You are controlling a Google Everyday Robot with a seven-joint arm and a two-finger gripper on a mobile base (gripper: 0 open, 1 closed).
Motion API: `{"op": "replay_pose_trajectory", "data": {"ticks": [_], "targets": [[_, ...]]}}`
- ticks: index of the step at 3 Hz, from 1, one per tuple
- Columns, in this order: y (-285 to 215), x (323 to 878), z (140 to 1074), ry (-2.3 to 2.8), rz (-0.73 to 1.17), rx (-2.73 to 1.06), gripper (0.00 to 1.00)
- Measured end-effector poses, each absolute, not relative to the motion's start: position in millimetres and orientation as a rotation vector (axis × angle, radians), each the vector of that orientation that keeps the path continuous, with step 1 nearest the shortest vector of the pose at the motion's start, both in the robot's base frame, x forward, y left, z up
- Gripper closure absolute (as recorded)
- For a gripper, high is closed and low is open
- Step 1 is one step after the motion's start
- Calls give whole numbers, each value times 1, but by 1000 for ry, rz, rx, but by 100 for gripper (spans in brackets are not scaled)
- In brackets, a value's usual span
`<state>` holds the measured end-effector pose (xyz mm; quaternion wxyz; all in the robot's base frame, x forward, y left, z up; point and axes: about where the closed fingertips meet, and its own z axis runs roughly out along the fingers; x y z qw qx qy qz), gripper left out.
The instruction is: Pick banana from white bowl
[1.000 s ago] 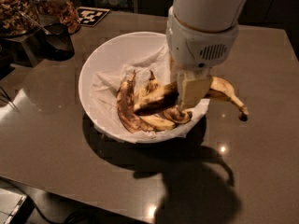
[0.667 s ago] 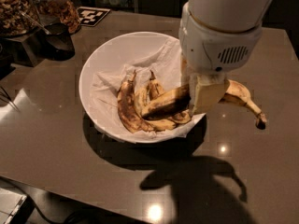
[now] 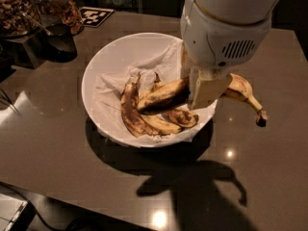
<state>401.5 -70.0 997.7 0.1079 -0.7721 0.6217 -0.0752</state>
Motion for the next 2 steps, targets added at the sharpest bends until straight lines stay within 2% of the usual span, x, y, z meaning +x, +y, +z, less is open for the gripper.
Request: {"op": "replay_pose_trajectory", "data": {"ticks": [1,2], "targets": [[-61,404,999,1820,-234,-2282,100],[-11,406,1001,1770,-177,-2341,100]]}}
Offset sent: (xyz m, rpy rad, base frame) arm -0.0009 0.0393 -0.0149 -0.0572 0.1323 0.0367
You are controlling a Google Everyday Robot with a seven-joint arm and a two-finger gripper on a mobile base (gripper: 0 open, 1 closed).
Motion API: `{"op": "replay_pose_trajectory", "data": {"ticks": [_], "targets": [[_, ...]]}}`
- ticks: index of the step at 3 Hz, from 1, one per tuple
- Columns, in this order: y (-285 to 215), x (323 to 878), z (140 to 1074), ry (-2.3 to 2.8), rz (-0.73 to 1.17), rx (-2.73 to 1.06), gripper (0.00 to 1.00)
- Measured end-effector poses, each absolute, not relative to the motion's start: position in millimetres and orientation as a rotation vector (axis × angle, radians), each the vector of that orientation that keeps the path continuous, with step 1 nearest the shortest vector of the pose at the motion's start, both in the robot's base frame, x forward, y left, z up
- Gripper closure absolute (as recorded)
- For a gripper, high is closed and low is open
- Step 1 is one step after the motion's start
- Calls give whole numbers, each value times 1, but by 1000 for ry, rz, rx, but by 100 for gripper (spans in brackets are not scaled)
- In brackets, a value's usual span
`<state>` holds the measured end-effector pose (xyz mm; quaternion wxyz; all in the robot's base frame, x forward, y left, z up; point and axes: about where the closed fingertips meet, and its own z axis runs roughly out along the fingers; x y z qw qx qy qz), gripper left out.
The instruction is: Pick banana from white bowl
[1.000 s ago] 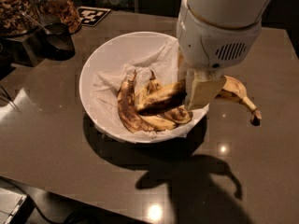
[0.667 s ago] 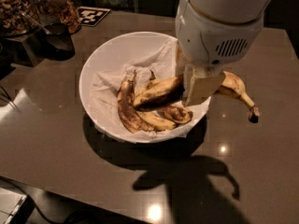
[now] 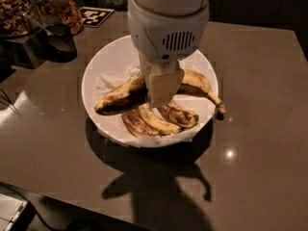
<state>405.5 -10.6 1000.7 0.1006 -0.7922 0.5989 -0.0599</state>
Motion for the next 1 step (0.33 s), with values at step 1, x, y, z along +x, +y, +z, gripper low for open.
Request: {"op": "replay_pose_trajectory", "data": {"ticks": [1], "targets": [[-4,405,1012,1732,-199,-2306,100]]}}
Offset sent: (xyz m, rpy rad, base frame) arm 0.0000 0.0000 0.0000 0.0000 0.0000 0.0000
